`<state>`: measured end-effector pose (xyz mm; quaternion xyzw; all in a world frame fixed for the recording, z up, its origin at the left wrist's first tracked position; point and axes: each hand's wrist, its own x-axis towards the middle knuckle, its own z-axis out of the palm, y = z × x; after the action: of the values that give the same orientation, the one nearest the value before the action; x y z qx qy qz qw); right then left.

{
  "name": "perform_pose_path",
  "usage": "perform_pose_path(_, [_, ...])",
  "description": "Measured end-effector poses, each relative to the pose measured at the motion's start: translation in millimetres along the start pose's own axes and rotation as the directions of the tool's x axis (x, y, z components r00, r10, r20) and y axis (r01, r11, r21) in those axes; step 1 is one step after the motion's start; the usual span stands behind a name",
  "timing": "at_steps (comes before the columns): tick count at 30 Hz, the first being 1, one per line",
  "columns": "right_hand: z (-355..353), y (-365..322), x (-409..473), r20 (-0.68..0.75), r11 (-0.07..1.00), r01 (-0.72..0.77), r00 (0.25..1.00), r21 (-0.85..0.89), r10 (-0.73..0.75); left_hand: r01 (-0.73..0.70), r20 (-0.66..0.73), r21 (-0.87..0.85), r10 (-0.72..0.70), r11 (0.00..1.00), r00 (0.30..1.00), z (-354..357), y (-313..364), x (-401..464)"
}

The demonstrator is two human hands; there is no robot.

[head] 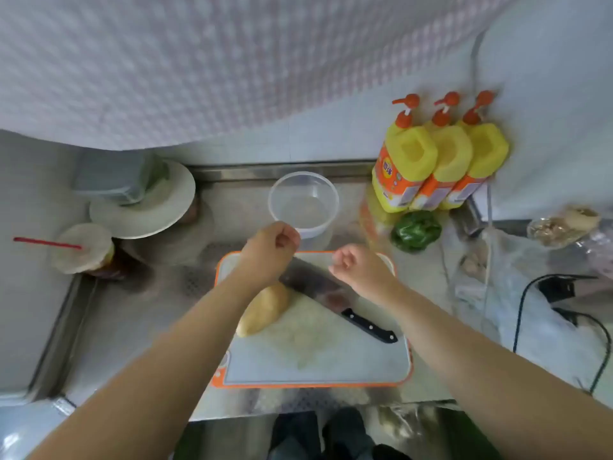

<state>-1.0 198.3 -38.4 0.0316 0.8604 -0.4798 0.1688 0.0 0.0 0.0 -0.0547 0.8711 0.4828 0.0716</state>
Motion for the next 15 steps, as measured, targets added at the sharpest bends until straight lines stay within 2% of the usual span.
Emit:
perform_pose_path(2, [9,16,-8,0.017,0.942,-0.049,0.998,-0.331,0.058,0.063,-0.077,0.179,-0.05,0.982,0.996,7,-20,-12])
perform_pose_path(5, [27,53,-27,0.04,0.77,-0.07,0.992,-0.634,0.122,0.174,-0.079,0.427,-0.155,0.887,0.985,30,-64,-37])
perform_pose_path(7, [35,67,-36,0.069,0.686,-0.06,0.985,-0.725,0.159,0.209,-0.065,0.552,-0.208,0.807,0.976,38,-85,-49])
perform_pose_path(9, [38,77,-39,0.078,0.629,-0.037,0.985,-0.776,0.154,0.182,-0.026,0.615,-0.211,0.767,0.977,43,-102,-57])
perform_pose_path(12, [38,85,-39,0.096,0.589,0.02,0.991,-0.808,0.097,0.148,-0.052,0.602,-0.147,0.785,0.988,46,-113,-63])
perform_pose_path(15, [38,87,-38,0.152,0.626,0.093,0.988,-0.774,0.041,0.147,-0.112,0.504,-0.105,0.851,0.988,51,-121,-65])
